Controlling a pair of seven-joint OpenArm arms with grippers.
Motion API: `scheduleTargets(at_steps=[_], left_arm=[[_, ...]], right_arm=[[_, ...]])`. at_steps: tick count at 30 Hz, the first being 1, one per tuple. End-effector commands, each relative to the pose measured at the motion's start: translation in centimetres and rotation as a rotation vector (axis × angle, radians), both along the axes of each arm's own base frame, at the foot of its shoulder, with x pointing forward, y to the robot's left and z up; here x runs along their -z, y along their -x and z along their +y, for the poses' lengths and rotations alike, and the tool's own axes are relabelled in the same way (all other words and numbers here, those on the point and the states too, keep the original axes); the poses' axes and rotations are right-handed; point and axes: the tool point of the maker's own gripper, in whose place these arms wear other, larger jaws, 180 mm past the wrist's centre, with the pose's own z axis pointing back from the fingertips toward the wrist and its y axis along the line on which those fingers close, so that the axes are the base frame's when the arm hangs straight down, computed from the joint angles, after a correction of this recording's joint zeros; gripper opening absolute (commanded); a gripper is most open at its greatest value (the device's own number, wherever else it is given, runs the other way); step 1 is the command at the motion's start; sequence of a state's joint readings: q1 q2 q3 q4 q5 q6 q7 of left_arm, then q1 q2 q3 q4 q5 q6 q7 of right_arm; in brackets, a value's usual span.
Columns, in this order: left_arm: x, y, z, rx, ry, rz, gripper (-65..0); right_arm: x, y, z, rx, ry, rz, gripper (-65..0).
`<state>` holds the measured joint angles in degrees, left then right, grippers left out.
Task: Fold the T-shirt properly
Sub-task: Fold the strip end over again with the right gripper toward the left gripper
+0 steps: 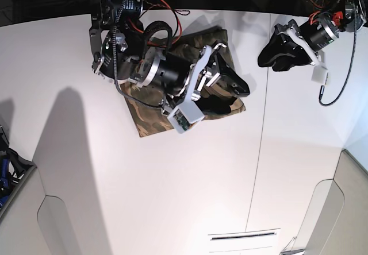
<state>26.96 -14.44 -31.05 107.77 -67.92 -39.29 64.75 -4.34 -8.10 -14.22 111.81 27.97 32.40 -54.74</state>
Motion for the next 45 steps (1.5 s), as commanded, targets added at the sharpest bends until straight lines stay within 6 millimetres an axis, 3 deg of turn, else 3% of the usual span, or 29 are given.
scheduleTargets(at_steps=[1, 6, 13, 16, 21, 24, 28, 32, 36, 40, 45], left_arm=[[-1.5, -0.4, -0.1, 0.012, 0.028, -0.047, -26.4], [-2.9, 0.7, -1.9, 0.081, 0.165, -0.037, -26.4], [-2.1, 2.3, -4.3, 0.146, 0.223, 0.017, -26.4], [-2.3, 2.1, -4.5, 0.142, 0.231, 0.008, -26.4], [-2.6, 1.4, -4.4, 0.141, 0.231, -0.014, -26.4], [-2.9, 1.0, -4.4, 0.142, 0.230, -0.028, -26.4], [-2.8, 1.1, -4.4, 0.142, 0.226, -0.025, -26.4], [-2.7, 1.1, -4.4, 0.143, 0.222, -0.022, -26.4], [-2.7, 1.1, -4.4, 0.142, 0.222, -0.023, -26.4], [-2.8, 1.1, -4.4, 0.143, 0.221, -0.024, -27.0], [-3.2, 1.0, -4.3, 0.157, 0.206, -0.036, -47.5]], right_arm=[[-1.6, -0.7, 0.1, 0.009, -0.025, -0.055, -35.1], [0.6, -2.0, -2.2, 0.077, 0.114, -0.068, -65.0], [4.9, -3.3, -9.7, 0.191, 0.326, -0.031, -65.0], [5.9, -3.3, -11.2, 0.210, 0.324, 0.010, -65.0], [9.5, -0.5, -9.2, 0.138, 0.264, 0.163, -65.0], [11.2, 2.3, -6.6, 0.027, 0.242, 0.225, -65.0], [10.7, 6.3, -2.2, -0.135, 0.177, 0.238, -65.0], [8.8, 8.0, 1.2, -0.218, 0.125, 0.204, -65.0], [5.9, 7.4, 3.0, -0.222, 0.058, 0.146, -65.0], [4.3, 5.6, 3.0, -0.207, 0.061, 0.068, -65.0], [2.0, 2.0, 2.0, -0.156, 0.076, -0.037, -65.0]])
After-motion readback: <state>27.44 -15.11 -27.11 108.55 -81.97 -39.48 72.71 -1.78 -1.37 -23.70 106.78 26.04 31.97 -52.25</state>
